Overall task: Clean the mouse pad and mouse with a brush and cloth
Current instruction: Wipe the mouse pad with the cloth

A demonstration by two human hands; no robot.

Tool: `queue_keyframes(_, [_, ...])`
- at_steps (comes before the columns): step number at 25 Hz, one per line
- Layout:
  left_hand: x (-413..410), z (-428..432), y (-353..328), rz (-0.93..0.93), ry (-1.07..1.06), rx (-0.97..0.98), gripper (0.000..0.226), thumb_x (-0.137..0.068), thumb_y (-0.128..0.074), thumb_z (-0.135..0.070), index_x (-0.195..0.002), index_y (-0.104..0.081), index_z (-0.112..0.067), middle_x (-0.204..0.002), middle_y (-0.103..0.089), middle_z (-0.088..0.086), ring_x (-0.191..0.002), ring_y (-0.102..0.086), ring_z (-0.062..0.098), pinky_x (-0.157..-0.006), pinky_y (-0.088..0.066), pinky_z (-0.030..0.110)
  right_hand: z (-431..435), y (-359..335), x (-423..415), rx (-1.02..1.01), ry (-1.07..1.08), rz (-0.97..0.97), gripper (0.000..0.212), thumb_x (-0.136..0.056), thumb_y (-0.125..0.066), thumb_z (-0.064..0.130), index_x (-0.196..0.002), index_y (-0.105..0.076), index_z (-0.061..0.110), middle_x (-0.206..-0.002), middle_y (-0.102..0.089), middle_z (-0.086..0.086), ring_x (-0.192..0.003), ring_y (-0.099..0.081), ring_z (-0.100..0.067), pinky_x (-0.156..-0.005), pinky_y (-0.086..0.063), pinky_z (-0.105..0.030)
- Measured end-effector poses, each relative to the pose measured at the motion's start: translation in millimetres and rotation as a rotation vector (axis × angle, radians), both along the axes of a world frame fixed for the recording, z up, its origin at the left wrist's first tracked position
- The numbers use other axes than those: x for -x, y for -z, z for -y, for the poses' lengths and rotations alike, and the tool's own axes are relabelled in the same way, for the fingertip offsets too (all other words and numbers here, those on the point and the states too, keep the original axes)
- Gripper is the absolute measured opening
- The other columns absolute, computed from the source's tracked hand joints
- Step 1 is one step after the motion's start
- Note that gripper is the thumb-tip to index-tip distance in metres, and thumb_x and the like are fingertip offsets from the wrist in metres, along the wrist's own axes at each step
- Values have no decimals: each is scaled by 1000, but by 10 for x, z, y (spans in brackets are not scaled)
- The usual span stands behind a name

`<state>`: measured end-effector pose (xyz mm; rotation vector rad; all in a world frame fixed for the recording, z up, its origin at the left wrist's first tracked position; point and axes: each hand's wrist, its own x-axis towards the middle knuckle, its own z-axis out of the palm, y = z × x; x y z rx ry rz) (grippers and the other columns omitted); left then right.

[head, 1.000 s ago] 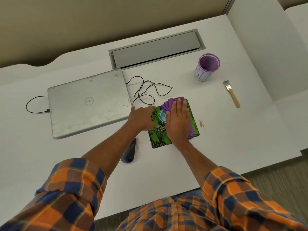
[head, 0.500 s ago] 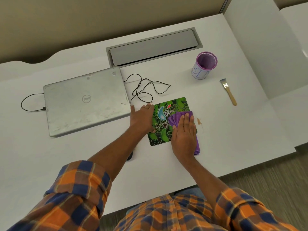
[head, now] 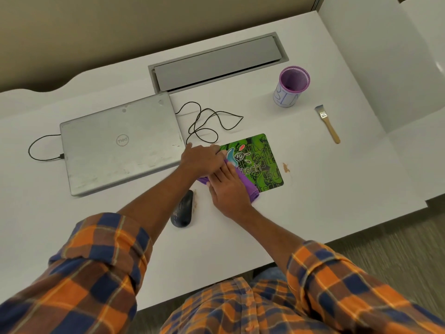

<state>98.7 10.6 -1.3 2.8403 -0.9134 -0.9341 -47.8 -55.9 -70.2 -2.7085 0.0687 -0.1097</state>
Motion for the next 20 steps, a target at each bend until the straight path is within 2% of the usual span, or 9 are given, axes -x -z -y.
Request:
queue_keyframes(4, [105, -38, 74, 25, 3, 12, 54, -111, -28, -47, -159, -41, -26, -151, -61, 9, -136, -59, 32, -128, -18, 59, 2, 61, 250, 46, -30, 41, 54, -113, -51, 27, -161, -47, 3, -169, -45, -18, -162, -33, -33, -132, -28, -50])
queue_keyframes(6, [125, -62, 88, 18, 24, 10, 59, -109, -33, -43, -166, -31, -26, -168, -43, 6, -149, -48, 29, -131, -12, 60, -3, 117, 458, 76, -54, 42, 57, -114, -48, 31, -164, -42, 4, -173, -37, -16, -164, -28, -31, -132, -28, -51])
queue_keyframes(8, [142, -100, 107, 17, 51, -5, 65, -108, -36, -43, -170, -22, -25, -177, -28, 3, -157, -38, 26, -132, -7, 60, 21, 153, 629, 107, -38, 17, 59, -116, -44, 33, -167, -36, 6, -177, -30, -12, -167, -21, -29, -132, -28, -51])
queue_keyframes(12, [178, -129, 121, 52, 101, -23, 72, -108, -39, -43, -172, -13, -22, -180, -18, 3, -162, -29, 23, -133, -6, 60, 220, 119, 650, 169, 120, -52, 61, -117, -39, 35, -170, -27, 8, -179, -23, -10, -168, -14, -29, -134, -22, -52])
queue_keyframes(16, [225, -164, 141, 65, 124, -17, 79, -106, -44, -42, -173, -7, -20, -181, -13, 4, -166, -17, 21, -133, -5, 61, 493, 30, 283, 174, 277, -140, 62, -118, -34, 35, -171, -21, 8, -181, -18, -10, -169, -9, -29, -135, -16, -50])
queue_keyframes(18, [235, -163, 153, 72, 131, -19, 86, -105, -46, -54, -173, -6, -19, -181, -13, 4, -166, -16, 22, -133, -4, 62, 646, -14, 120, 162, 337, -171, 62, -118, -33, 34, -171, -20, 7, -181, -17, -10, -169, -9, -29, -135, -16, -50])
queue_keyframes(20, [247, -149, 165, 79, 133, -39, 102, -98, -49, -73, -173, -5, -19, -181, -11, 5, -166, -15, 22, -132, -1, 62, 742, -22, 66, 172, 361, -194, 63, -118, -31, 35, -172, -18, 6, -181, -16, -11, -169, -9, -30, -135, -15, -50])
